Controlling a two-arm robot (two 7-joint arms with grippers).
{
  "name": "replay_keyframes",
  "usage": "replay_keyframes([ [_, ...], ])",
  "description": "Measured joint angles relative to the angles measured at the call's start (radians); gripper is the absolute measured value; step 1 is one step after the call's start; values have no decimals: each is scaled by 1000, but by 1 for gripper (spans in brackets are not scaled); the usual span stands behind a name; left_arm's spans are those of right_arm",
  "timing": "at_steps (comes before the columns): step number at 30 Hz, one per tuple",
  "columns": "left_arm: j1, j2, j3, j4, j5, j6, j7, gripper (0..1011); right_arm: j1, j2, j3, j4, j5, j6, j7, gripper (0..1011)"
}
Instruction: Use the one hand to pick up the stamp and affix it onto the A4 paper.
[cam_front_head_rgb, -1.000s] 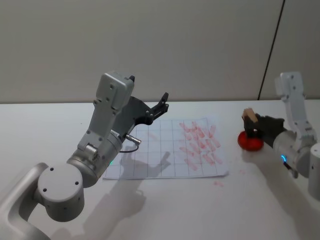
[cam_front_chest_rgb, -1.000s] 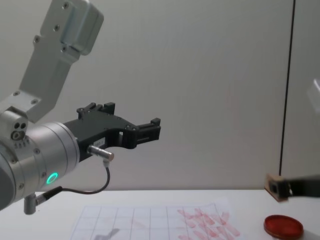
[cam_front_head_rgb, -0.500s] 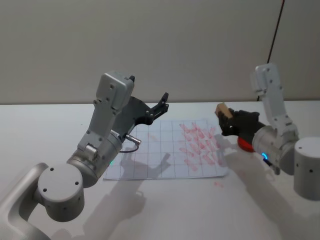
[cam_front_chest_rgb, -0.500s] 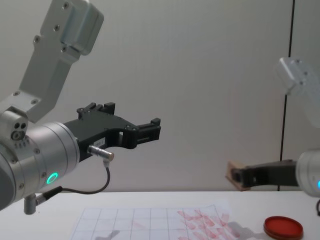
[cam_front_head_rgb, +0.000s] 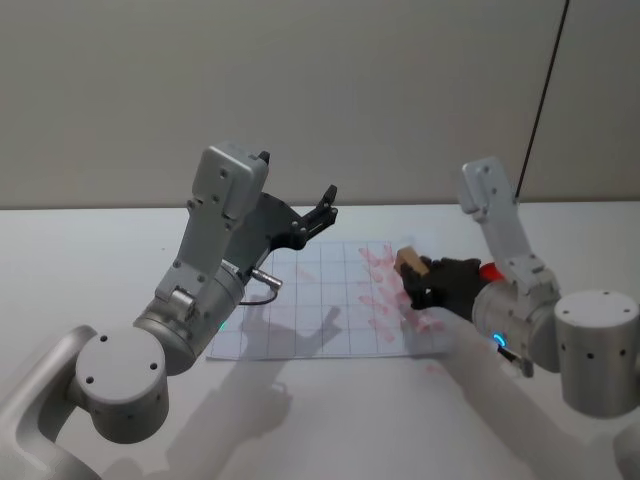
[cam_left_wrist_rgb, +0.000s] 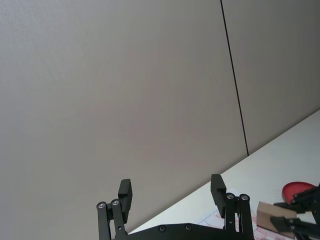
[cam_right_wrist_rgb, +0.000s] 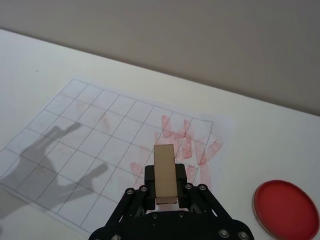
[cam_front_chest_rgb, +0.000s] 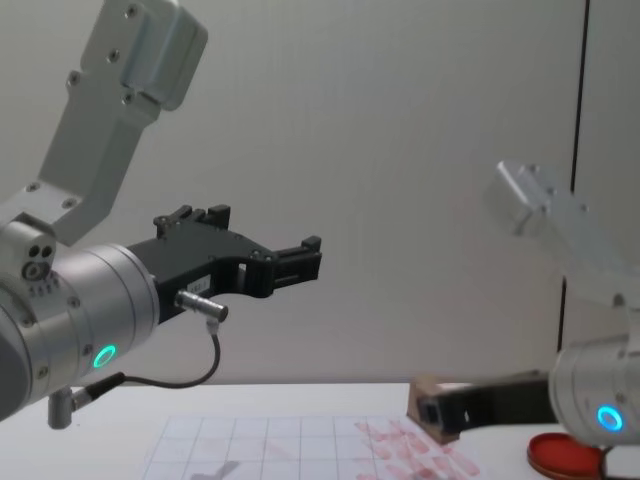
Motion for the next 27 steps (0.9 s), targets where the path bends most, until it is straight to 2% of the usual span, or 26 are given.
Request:
replay_keyframes([
  [10, 0, 0, 0, 0, 0, 0, 0, 1001, -12, -5, -18, 14, -11, 49, 26, 218],
  [27, 0, 0, 0, 0, 0, 0, 0, 1001, -25, -5, -26, 39, -15, 87, 45, 218],
])
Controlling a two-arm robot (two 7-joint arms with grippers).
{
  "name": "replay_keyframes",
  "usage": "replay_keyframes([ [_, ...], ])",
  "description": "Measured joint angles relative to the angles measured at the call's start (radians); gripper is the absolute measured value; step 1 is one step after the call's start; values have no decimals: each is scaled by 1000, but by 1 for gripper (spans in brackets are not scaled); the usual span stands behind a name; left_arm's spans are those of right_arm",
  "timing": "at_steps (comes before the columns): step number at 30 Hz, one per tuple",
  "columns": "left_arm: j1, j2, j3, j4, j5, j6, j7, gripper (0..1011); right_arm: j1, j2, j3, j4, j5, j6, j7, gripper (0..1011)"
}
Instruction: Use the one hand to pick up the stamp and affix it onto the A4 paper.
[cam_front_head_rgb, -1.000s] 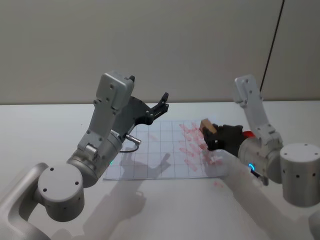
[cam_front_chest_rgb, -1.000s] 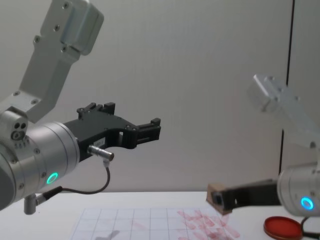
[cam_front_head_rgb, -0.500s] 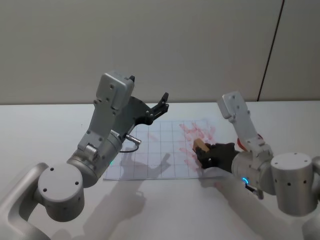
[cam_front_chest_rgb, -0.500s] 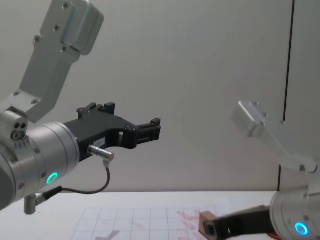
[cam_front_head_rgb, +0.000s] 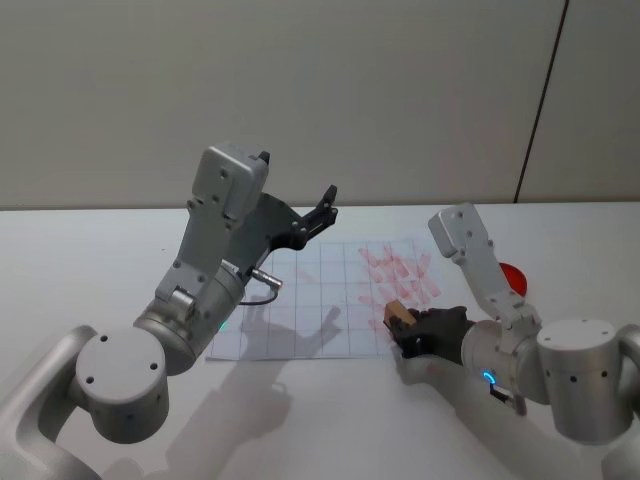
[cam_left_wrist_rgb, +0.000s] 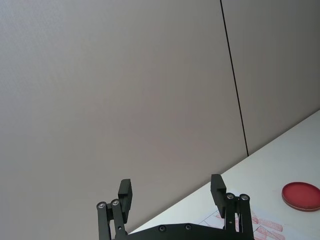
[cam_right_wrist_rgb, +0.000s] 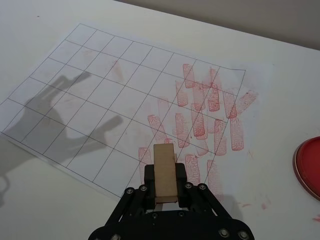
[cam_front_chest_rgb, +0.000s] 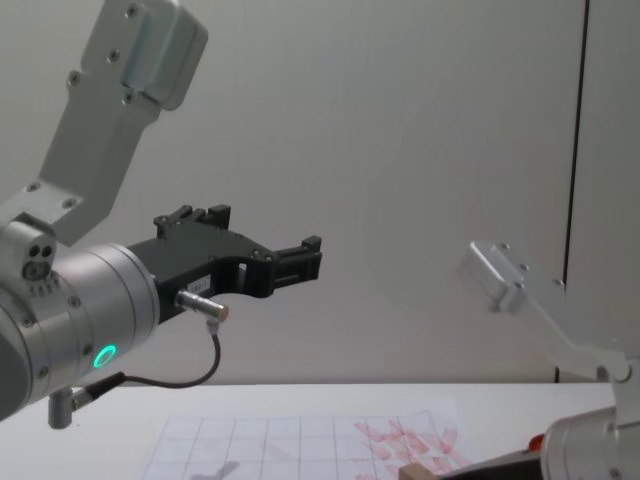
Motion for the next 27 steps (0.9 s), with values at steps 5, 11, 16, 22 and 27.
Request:
replay_keyframes([
  [5, 0, 0, 0, 0, 0, 0, 0, 1001, -2, 0, -1, 6, -6, 2, 6, 218],
  [11, 0, 0, 0, 0, 0, 0, 0, 1001, 0, 1, -3, 18, -13, 2, 15, 218],
  [16, 0, 0, 0, 0, 0, 0, 0, 1001, 2, 0, -4, 30, -17, 1, 20, 218],
  [22, 0, 0, 0, 0, 0, 0, 0, 1001, 8, -4, -4, 49, -18, 0, 26, 218],
  [27, 0, 0, 0, 0, 0, 0, 0, 1001, 17, -10, -3, 61, -15, -1, 29, 218],
])
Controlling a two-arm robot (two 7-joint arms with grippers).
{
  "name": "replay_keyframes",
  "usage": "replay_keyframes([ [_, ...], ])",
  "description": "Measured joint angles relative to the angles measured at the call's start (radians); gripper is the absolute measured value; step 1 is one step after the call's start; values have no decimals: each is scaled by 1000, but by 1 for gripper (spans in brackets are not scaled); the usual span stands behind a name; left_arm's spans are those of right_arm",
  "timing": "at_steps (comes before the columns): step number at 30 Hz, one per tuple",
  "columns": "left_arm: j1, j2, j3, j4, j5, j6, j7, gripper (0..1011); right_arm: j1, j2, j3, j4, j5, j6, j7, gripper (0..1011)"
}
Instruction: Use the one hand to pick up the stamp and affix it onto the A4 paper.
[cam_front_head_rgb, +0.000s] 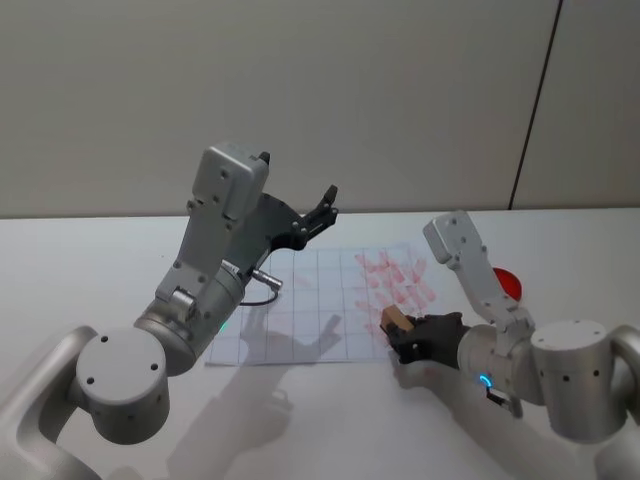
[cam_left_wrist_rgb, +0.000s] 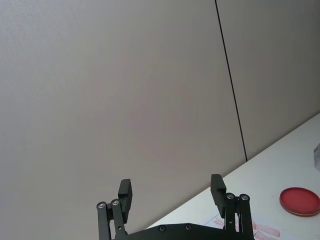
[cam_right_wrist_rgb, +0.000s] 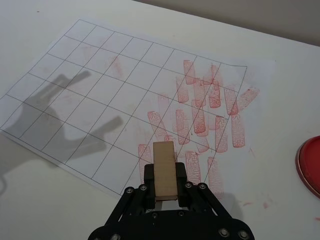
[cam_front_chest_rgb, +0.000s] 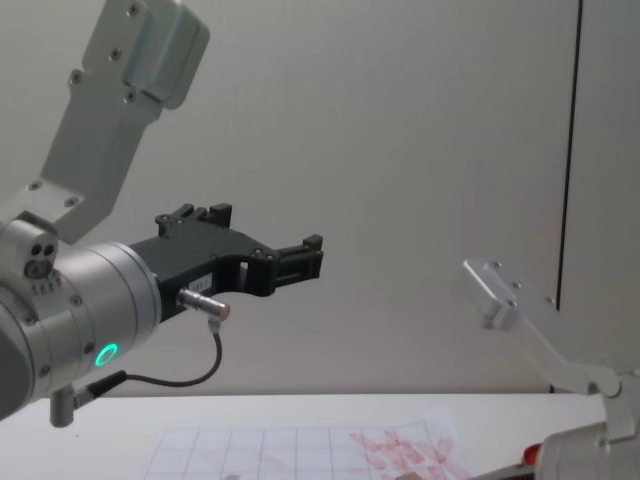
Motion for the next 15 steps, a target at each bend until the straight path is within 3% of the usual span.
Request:
replay_keyframes([
  [15, 0, 0, 0, 0, 0, 0, 0, 1001, 41, -18, 2, 22, -10, 10, 14, 218],
])
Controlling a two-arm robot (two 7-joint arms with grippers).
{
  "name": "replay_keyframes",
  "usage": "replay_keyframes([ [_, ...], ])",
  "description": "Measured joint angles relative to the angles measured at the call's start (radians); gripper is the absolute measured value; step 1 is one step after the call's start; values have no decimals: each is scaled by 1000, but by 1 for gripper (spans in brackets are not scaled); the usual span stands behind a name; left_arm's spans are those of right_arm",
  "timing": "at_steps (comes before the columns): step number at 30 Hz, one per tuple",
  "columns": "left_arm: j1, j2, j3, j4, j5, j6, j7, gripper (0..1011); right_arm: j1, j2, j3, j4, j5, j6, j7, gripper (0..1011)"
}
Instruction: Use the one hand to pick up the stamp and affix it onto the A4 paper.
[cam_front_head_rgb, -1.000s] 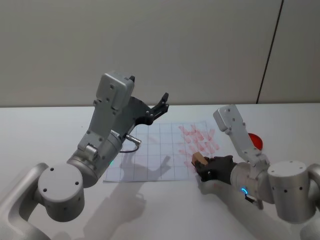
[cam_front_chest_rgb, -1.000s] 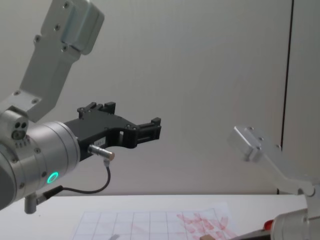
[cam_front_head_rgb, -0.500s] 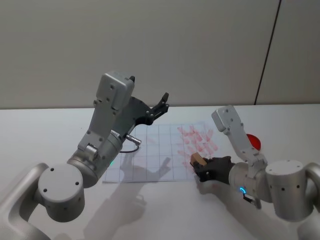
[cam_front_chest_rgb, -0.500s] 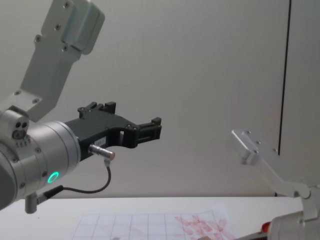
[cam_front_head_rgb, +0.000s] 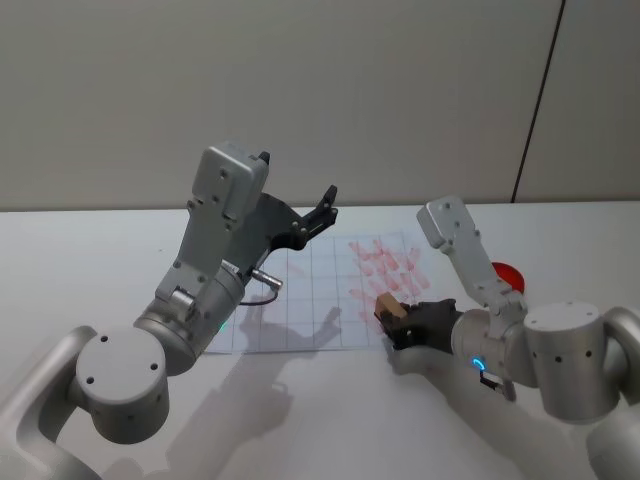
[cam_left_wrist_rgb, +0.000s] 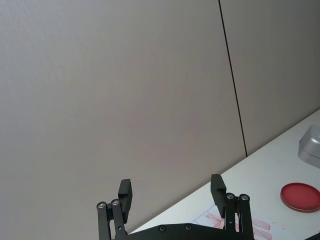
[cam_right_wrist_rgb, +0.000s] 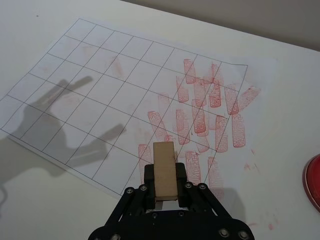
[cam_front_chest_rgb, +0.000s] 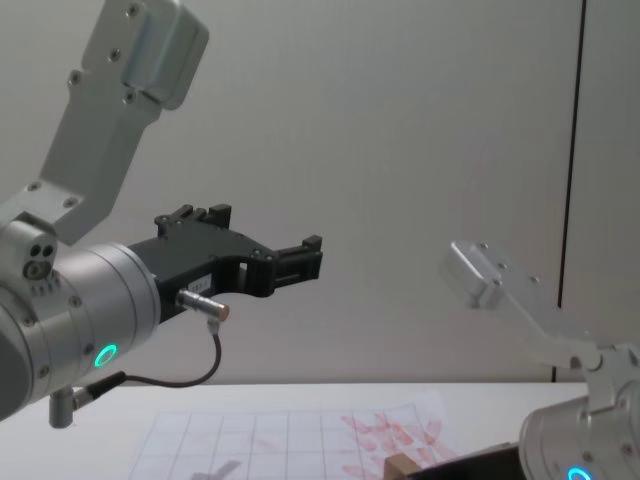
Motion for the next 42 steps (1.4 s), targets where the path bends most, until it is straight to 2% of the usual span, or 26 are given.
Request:
replay_keyframes([
  [13, 0, 0, 0, 0, 0, 0, 0, 1001, 8, -3, 2, -19, 6, 13, 10, 218],
  [23, 0, 0, 0, 0, 0, 0, 0, 1001, -6, 10, 19, -118, 40, -15, 0, 218],
  [30, 0, 0, 0, 0, 0, 0, 0, 1001, -24, 27, 38, -184, 59, -25, -36, 218],
  [42, 0, 0, 0, 0, 0, 0, 0, 1001, -49, 68, 79, -212, 55, -45, -116, 218],
])
